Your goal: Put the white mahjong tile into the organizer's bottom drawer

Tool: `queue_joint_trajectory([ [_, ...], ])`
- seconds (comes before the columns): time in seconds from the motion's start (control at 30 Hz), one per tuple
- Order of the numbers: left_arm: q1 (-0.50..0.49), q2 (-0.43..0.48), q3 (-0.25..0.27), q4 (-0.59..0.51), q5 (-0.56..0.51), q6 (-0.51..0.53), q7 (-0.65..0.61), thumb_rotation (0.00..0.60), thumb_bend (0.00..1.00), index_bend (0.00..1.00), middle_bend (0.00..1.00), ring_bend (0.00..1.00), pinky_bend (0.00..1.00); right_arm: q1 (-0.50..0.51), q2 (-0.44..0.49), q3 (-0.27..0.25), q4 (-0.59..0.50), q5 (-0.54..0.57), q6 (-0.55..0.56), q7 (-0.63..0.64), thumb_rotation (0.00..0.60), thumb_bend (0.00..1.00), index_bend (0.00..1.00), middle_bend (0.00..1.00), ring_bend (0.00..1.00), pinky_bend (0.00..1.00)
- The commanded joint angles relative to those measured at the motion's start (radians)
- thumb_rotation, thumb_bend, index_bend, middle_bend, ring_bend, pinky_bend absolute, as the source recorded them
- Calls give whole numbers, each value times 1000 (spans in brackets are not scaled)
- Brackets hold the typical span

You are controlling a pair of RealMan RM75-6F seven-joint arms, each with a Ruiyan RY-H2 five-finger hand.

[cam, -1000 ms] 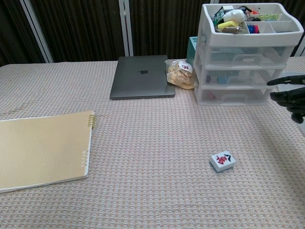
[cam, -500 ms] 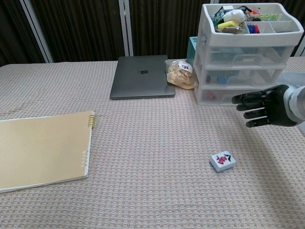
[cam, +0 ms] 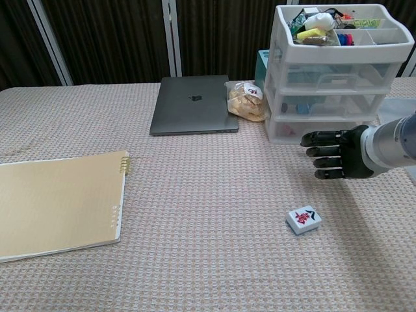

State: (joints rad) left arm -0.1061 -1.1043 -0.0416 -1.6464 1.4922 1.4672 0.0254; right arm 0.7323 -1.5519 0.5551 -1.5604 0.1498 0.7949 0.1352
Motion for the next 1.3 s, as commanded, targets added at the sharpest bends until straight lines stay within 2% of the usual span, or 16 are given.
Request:
queue_joint_trajectory([
  [0.03,0,0,-1,0,-1,0,0,600,156,74,0,0,0,15,-16,9,37,33,-17,5,600,442,210,822,873,736],
  [0.47,-3,3,0,-7,-7,-10,-2,600,153,74,0,0,0,18,-63,78,161,123,-61,83,600,465,223,822,873,736],
  [1.03,-4,8,0,-11,-12,-17,-17,600,155,77,0,0,0,49,-117,126,278,171,-67,87,600,477,250,822,872,736],
  [1.3,-5,7,-1,-12,-17,-19,-12,600,157,77,0,0,0,60,-128,144,298,195,-79,71,600,480,324,822,872,736],
])
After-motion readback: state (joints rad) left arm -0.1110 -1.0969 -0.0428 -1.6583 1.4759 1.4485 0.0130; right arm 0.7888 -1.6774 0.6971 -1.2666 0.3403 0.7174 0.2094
